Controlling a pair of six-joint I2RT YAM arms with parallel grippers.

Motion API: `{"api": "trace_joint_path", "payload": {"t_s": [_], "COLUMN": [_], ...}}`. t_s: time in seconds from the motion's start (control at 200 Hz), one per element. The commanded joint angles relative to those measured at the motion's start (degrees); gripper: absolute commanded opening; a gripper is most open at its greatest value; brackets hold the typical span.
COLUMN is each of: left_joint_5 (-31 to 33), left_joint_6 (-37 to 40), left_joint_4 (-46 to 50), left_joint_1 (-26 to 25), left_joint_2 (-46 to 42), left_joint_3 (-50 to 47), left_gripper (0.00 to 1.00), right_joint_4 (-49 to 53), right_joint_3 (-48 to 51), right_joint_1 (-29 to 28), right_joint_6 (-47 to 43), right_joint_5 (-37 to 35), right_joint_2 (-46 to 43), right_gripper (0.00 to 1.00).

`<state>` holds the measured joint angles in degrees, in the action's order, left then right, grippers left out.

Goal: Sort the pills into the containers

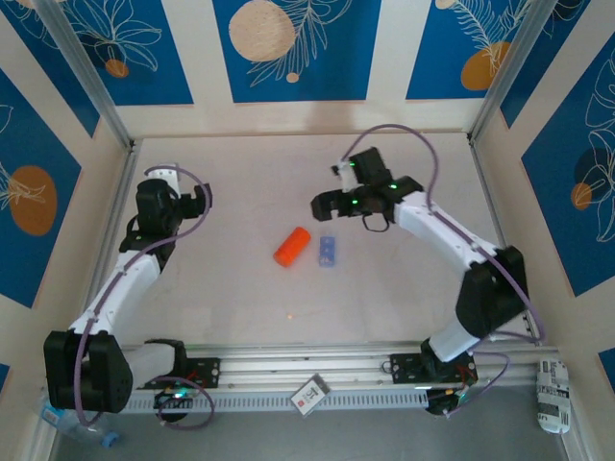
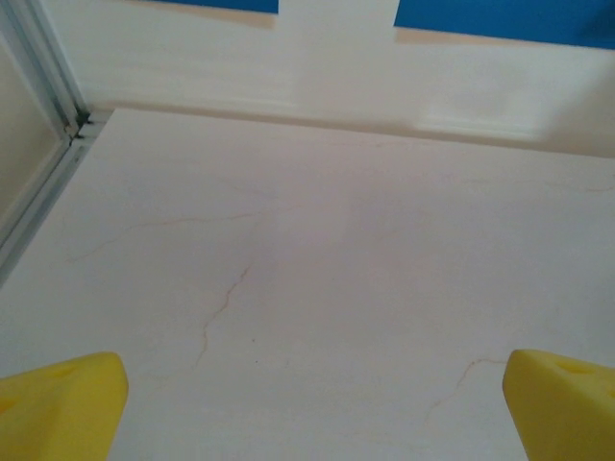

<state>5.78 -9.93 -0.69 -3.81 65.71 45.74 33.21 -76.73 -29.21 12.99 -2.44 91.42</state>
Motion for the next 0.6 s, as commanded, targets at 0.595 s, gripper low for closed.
{"api": "trace_joint_path", "payload": {"t_s": [0.595], "left_joint_5": [-8.83], "left_joint_6": [-4.56], "left_joint_4": [6.62], "left_joint_1": [2.19], "left_joint_2": [2.58], "left_joint_3": [5.34], "left_gripper": [1.0], "right_joint_4": [1.19], "right_joint_3": [-0.46], "right_joint_1": [-18.54], "right_joint_6": [-30.28], "right_joint_5": [-22.16], "right_joint_2": [15.67], "right_gripper": [0.99]}}
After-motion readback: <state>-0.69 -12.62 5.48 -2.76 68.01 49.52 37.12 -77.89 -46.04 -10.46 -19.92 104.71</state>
